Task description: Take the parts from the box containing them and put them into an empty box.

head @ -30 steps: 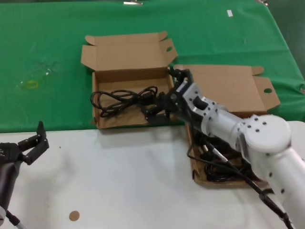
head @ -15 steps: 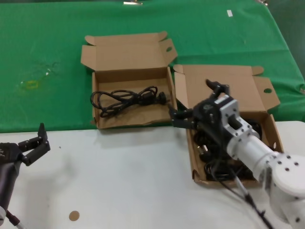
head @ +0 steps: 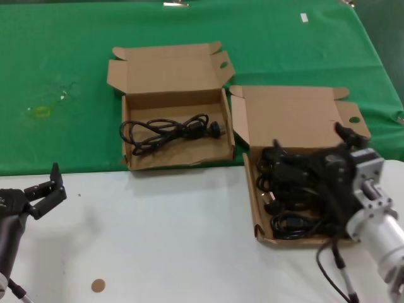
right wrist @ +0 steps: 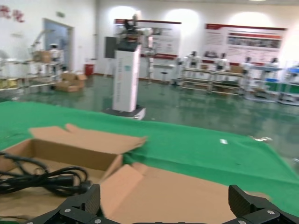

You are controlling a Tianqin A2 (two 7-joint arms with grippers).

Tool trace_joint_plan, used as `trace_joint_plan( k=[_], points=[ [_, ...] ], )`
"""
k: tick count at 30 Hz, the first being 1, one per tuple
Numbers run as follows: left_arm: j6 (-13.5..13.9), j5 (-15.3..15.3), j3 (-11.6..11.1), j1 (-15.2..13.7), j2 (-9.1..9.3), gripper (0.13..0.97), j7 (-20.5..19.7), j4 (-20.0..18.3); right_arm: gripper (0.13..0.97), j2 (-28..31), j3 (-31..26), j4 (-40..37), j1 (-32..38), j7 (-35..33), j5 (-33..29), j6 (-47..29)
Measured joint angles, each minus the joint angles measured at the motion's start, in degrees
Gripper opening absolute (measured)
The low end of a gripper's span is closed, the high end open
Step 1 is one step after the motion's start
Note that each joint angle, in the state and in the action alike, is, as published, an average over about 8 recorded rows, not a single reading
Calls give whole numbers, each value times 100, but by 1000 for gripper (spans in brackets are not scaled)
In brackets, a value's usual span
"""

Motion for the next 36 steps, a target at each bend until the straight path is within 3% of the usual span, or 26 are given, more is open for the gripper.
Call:
trace_joint_plan(
  k=[36],
  points=[
    [0,0,0,0,0,966,0,0,966,41,96,234,-240,74,84,157]
  ],
)
